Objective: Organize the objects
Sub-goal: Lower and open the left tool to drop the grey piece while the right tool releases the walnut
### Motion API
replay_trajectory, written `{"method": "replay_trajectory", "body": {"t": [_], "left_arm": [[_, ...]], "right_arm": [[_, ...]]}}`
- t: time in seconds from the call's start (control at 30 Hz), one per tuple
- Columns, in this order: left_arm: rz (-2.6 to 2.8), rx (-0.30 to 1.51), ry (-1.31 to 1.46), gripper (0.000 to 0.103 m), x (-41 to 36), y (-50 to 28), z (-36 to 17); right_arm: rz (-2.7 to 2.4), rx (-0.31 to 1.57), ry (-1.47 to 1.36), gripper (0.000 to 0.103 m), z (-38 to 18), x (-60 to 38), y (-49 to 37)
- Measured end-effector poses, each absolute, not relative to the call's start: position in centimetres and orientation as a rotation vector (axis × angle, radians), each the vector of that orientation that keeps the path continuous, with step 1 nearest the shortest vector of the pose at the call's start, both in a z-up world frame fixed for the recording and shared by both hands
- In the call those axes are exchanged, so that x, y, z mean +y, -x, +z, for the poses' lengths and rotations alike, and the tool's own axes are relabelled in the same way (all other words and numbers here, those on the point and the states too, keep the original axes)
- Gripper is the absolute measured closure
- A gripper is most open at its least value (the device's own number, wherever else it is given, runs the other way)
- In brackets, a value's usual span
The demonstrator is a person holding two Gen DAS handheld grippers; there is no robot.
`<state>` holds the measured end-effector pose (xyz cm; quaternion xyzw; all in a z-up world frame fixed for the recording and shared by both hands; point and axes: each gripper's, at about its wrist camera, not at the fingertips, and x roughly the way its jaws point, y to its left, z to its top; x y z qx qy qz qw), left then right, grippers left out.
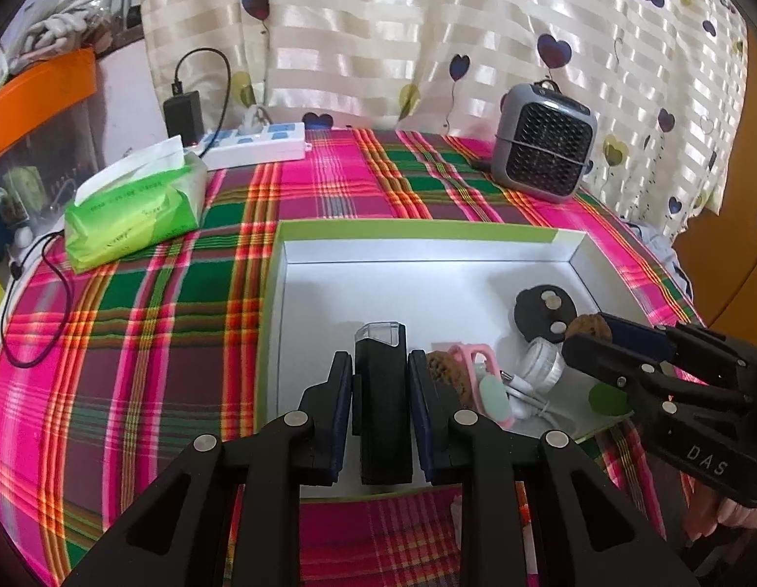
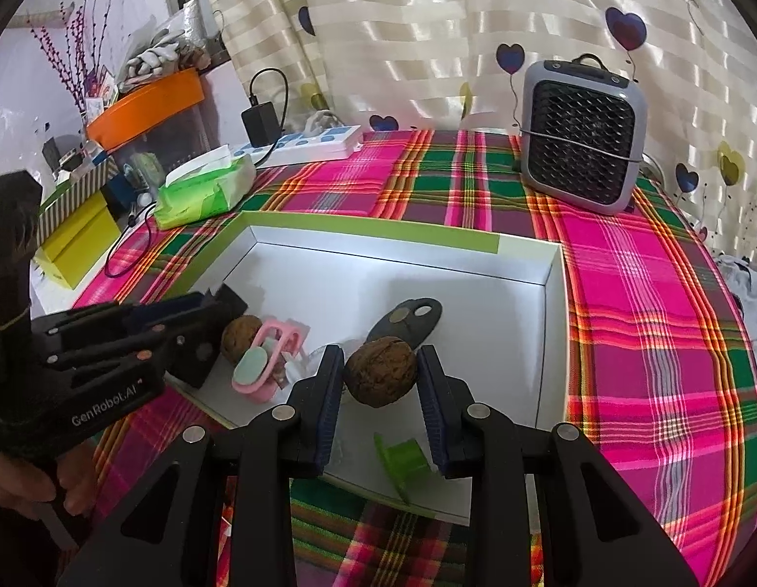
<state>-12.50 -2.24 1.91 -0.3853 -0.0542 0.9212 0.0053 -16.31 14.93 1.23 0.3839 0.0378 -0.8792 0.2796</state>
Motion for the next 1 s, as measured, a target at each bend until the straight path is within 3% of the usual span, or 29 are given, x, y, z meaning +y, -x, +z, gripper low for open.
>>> {"method": "replay_trajectory", "body": {"t": [0.23,1.0], "left_arm": [[2.882,-0.169,1.215,0.082,-1.9,12.4,2.0],[2.906,-0.148,1.123,0.081,-1.0,9.5,4.2]], "right_arm": [[-2.349,0.041,-1.043,0.071,1.1,15.3,16.5],[-2.362,0.085,-0.957,0.07,2.8,15.7,13.1]]}}
